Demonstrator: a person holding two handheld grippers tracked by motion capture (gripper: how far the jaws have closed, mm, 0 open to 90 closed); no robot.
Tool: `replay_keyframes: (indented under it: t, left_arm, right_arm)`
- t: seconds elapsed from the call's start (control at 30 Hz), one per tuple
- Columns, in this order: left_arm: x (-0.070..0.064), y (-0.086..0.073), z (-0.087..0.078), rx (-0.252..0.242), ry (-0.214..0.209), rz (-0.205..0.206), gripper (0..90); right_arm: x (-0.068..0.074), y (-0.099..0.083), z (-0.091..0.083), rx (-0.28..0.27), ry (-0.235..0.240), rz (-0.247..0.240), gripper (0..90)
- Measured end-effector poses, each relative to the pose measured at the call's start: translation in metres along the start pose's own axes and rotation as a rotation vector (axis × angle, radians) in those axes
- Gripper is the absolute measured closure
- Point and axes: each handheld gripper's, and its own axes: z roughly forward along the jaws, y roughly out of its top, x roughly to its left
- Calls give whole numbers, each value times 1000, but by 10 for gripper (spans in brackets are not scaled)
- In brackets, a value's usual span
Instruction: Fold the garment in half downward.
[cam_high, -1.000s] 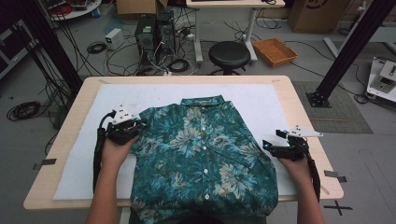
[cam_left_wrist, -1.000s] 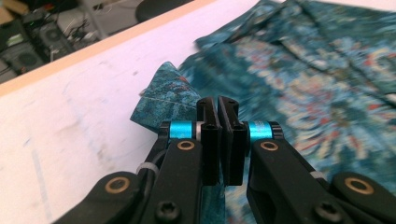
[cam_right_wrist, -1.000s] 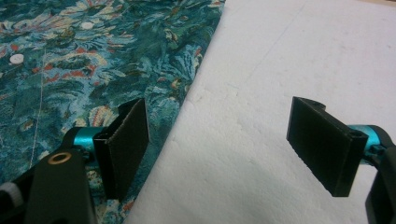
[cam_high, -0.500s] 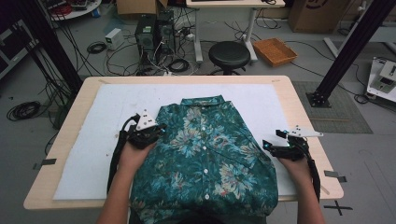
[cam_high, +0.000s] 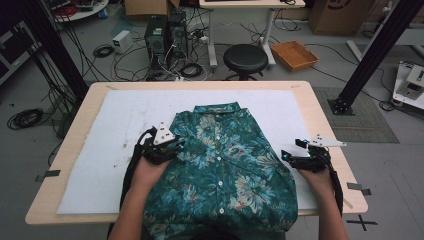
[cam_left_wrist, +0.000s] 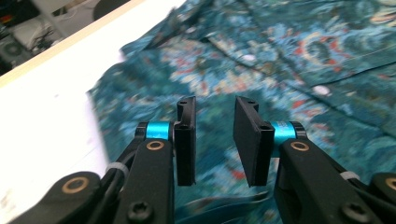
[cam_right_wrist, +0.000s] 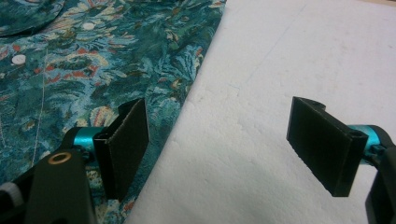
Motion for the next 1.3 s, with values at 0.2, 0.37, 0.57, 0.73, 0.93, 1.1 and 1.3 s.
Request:
replay_keyframes:
  t: [0.2,0.37,0.57,0.73,0.93,1.1,1.3]
  left_arm:
    - [12,-12,-9,13,28,-43,673]
    - [15,-24,-14,56,17,-66,674]
    - [4,-40,-15,154,16,-71,674]
    - [-6,-52,-18,185,3,-81,674]
    - [-15,-53,-17,224,-32,-101,639]
    - [-26,-29,-14,157,-42,-48,560]
    - [-26,-3,20,105,-87,-77,530]
  right_arm:
    - [1,0,0,2,-6,-4,216]
    - [1,0,0,2,-9,-5,216]
    - [1,0,0,2,-12,-10,216]
    - [1,0,0,3,-14,-10,216]
    - [2,0,0,3,-16,-16,216]
    - [2,0,1,6,-17,-14,216]
    - [2,0,1,7,-16,-13,216]
